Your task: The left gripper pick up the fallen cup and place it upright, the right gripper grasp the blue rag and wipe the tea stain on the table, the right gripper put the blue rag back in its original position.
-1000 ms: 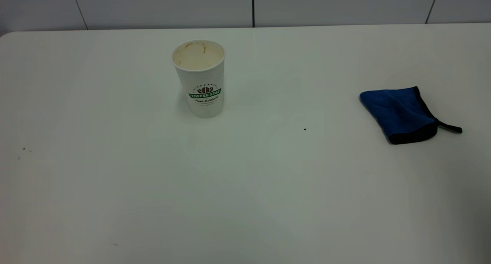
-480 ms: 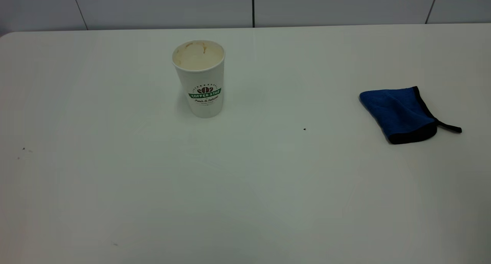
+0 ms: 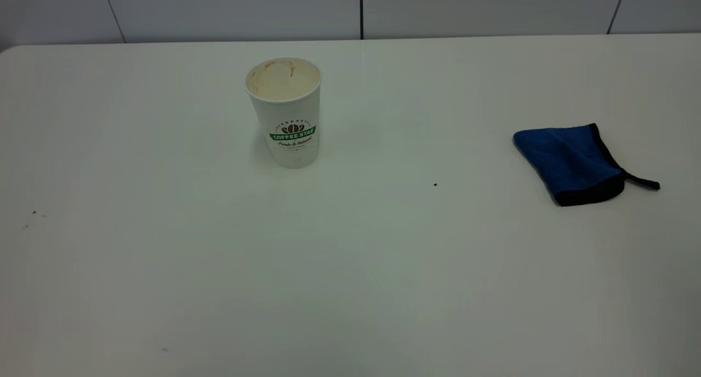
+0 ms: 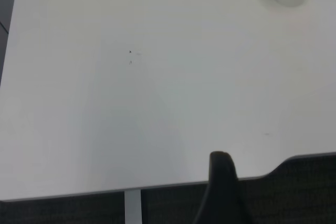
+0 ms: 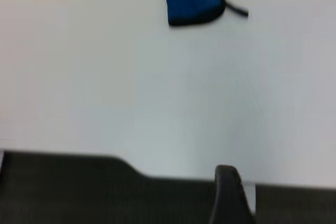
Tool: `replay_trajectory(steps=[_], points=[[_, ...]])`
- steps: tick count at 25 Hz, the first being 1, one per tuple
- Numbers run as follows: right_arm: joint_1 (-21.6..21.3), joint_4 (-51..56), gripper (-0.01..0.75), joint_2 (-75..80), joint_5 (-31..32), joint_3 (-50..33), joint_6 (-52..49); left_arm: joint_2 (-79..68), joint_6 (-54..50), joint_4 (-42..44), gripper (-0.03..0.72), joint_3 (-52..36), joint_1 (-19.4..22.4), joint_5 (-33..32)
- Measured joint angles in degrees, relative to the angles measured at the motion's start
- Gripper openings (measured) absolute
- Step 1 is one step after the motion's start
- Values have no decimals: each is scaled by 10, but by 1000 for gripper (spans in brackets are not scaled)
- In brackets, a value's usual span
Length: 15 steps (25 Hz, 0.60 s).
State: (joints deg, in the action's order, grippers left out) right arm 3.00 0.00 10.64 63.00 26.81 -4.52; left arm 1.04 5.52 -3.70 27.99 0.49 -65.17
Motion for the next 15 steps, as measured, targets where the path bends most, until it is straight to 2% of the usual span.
replay_trajectory(steps=[5, 15], points=[[0, 0, 534, -110, 6, 0, 0, 0, 0, 0, 583, 0, 0, 0], [0, 0, 534, -116, 8, 0, 0, 0, 0, 0, 583, 0, 0, 0]])
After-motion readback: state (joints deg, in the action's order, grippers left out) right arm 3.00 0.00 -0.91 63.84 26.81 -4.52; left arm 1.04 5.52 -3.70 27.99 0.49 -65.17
